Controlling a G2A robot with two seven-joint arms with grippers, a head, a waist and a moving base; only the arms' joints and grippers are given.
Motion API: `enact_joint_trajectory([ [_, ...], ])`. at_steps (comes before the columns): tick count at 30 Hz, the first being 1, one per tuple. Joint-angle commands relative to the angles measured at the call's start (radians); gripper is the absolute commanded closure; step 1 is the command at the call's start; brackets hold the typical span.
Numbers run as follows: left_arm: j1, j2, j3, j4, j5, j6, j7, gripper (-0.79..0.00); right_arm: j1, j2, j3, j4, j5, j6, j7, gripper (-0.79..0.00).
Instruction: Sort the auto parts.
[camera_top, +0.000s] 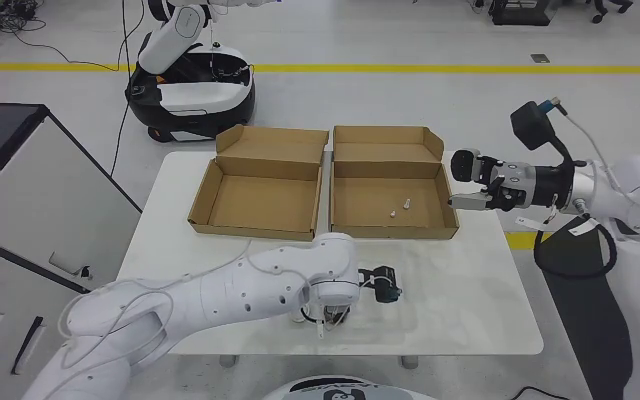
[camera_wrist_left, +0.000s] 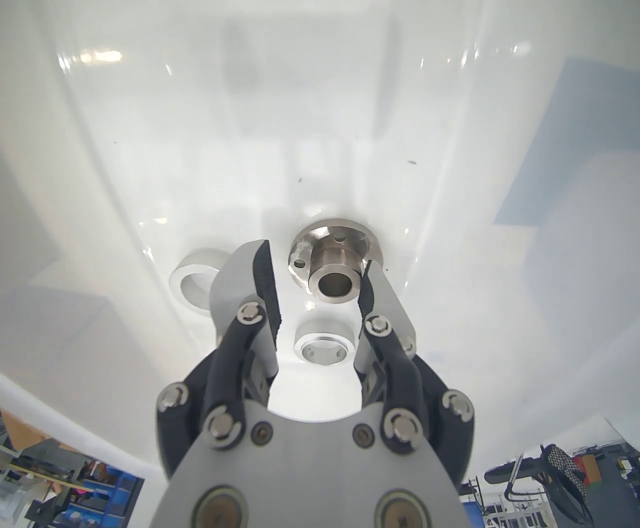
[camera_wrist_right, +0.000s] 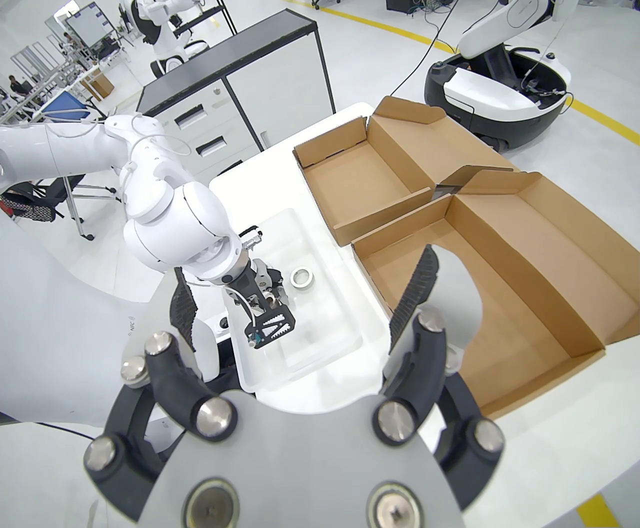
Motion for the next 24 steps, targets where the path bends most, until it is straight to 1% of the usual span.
enact_joint_trajectory([
  [1, -0.002, -0.003, 0.0, 0.004, 0.005, 0.006, 0.0, -0.351, 0.0, 0.0, 0.0, 0.0, 0.0, 0.0, 0.0, -0.785],
  [8, -0.017, -0.011, 0.0, 0.016, -0.002, 0.018, 0.0, -0.332, 0.0, 0.0, 0.0, 0.0, 0.0, 0.0, 0.0, -0.785],
  [12, -0.016, -0.013, 0.0, 0.013, -0.017, 0.01, 0.0, -0.363, 0.0, 0.0, 0.0, 0.0, 0.0, 0.0, 0.0, -0.785],
  [24, 0.0, 0.0, 0.0, 0.007, -0.017, 0.002, 0.0, -0.363, 0.0, 0.0, 0.0, 0.0, 0.0, 0.0, 0.0, -0.785],
])
